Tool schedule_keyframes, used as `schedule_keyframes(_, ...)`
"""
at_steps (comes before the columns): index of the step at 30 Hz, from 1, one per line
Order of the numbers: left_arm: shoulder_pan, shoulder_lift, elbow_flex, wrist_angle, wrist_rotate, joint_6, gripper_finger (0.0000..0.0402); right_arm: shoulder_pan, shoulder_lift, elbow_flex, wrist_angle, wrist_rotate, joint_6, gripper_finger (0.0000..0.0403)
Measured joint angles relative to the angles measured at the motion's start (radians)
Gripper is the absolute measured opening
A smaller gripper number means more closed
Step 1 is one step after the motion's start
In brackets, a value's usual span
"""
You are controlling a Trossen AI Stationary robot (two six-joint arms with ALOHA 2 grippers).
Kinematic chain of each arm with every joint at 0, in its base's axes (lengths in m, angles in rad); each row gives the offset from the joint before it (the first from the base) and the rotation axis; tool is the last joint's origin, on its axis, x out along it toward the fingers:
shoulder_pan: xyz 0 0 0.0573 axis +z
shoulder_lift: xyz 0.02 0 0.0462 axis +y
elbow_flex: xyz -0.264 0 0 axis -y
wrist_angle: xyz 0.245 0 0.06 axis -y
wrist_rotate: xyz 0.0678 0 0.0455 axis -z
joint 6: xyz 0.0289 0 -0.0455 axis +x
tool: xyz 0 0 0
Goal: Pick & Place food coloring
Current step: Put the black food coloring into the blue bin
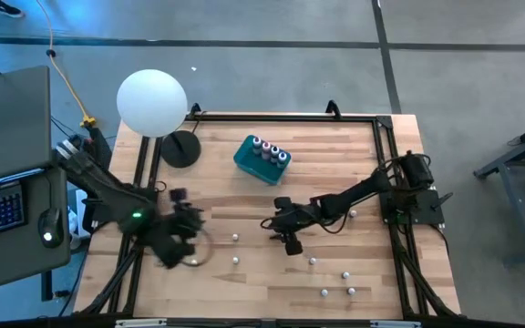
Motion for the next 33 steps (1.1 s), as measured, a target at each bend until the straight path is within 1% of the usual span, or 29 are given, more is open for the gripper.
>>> schedule_keyframes(2,-0.072,-0.078,-0.086,0.005,-0.087,-0.154,0.0129,0.0,0.0,0.0,-0.023,-0.001,0.0,0.016)
schedule_keyframes(3,-0.104,-0.119,-0.128,0.016,-0.108,-0.231,0.0129,0.0,0.001,0.0,-0.034,-0.001,0.0,0.0159)
schedule_keyframes(5,-0.147,-0.188,-0.2,0.066,-0.128,-0.357,0.0129,0.0,0.001,0.0,-0.048,-0.009,0.0,0.0151)
schedule_keyframes(7,-0.17,-0.232,-0.26,0.119,-0.12,-0.432,0.0129,0.0,0.001,0.0,-0.054,-0.038,0.001,0.0135)
schedule_keyframes(10,-0.177,-0.266,-0.308,0.177,-0.073,-0.449,0.0129,0.003,0.001,0.0,-0.056,-0.053,0.0,0.0101)
schedule_keyframes(13,-0.177,-0.266,-0.322,0.2,-0.064,-0.463,0.0129,-0.001,0.001,0.0,-0.028,-0.039,-0.002,0.0064)
schedule_keyframes(16,-0.177,-0.26,-0.324,0.214,-0.064,-0.467,0.0129,-0.025,-0.011,0.0,-0.011,-0.037,-0.013,0.0062)
schedule_keyframes(19,-0.177,-0.257,-0.323,0.221,-0.064,-0.468,0.0129,-0.065,-0.062,0.027,-0.012,-0.014,-0.073,0.0062)
schedule_keyframes(20,-0.177,-0.258,-0.323,0.232,-0.066,-0.468,0.0129,-0.084,-0.089,0.045,-0.021,0.006,-0.108,0.0062)
schedule_keyframes(23,-0.177,-0.257,-0.323,0.27,-0.072,-0.468,0.0129,-0.16,-0.152,0.098,-0.067,0.113,-0.204,0.0062)
schedule_keyframes(25,-0.177,-0.257,-0.323,0.297,-0.072,-0.468,0.0129,-0.231,-0.171,0.123,-0.074,0.15,-0.227,0.0062)
schedule_keyframes(26,-0.177,-0.257,-0.323,0.306,-0.066,-0.468,0.0129,-0.271,-0.172,0.13,-0.073,0.147,-0.226,0.0062)
schedule_keyframes(29,-0.177,-0.257,-0.323,0.328,-0.016,-0.471,0.0129,-0.384,-0.143,0.134,-0.067,0.057,-0.209,0.0065)
schedule_keyframes(31,-0.177,-0.257,-0.323,0.339,0.03,-0.471,0.0129,-0.435,-0.106,0.133,-0.066,0.007,-0.177,0.0068)
schedule_keyframes(33,-0.177,-0.257,-0.323,0.349,0.072,-0.472,0.0129,-0.46,-0.074,0.132,-0.066,-0.004,-0.169,0.0068)
